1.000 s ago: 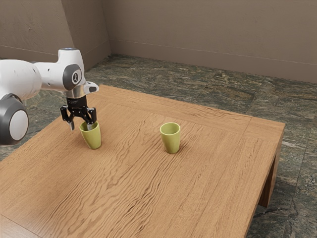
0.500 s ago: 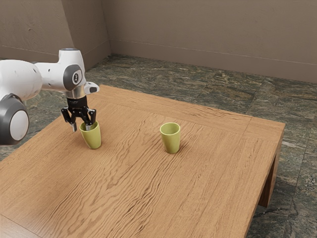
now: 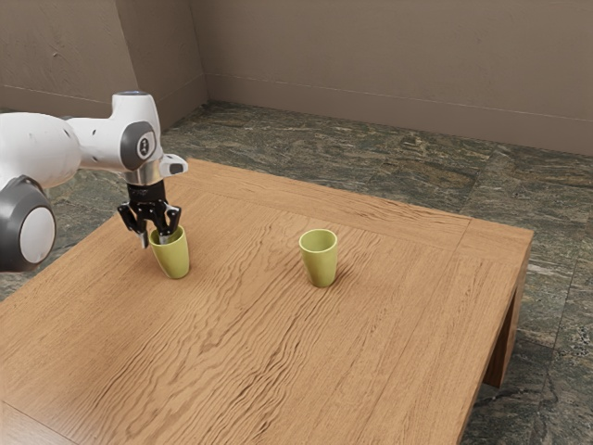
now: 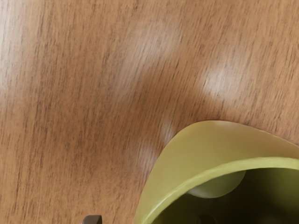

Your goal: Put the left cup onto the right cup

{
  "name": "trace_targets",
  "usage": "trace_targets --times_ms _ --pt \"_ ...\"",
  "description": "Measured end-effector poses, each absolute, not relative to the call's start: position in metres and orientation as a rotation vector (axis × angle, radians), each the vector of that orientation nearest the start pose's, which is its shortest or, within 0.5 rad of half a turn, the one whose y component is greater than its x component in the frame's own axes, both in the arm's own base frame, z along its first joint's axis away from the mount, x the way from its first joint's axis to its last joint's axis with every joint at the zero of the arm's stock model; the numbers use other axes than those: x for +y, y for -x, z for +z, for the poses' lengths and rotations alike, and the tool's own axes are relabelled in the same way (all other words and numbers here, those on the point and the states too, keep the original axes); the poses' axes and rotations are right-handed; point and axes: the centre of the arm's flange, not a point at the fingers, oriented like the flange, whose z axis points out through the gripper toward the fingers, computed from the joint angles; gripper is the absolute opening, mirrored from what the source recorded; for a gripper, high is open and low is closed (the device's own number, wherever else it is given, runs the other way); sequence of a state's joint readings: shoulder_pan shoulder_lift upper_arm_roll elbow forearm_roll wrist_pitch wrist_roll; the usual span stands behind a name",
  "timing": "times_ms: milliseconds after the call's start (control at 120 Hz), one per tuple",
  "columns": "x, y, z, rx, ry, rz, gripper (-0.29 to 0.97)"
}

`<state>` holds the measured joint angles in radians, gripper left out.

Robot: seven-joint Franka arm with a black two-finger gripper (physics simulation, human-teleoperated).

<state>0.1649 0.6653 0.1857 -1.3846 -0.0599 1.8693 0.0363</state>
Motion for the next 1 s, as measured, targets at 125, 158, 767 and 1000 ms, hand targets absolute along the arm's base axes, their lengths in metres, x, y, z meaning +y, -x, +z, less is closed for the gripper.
trace_targets --times_ms 125,158,767,1000 --pt "0.2157 -0.6728 0.3118 -0.478 3.064 0.276 0.16" --pt "0.2158 -0.6729 0.3120 -0.478 3.064 0.275 0.15" --pt "0.2159 -0.6740 0.3144 -0.475 3.064 0.268 0.00" --pt "0.2159 -0.6740 0.3145 -0.474 3.064 0.268 -0.06"
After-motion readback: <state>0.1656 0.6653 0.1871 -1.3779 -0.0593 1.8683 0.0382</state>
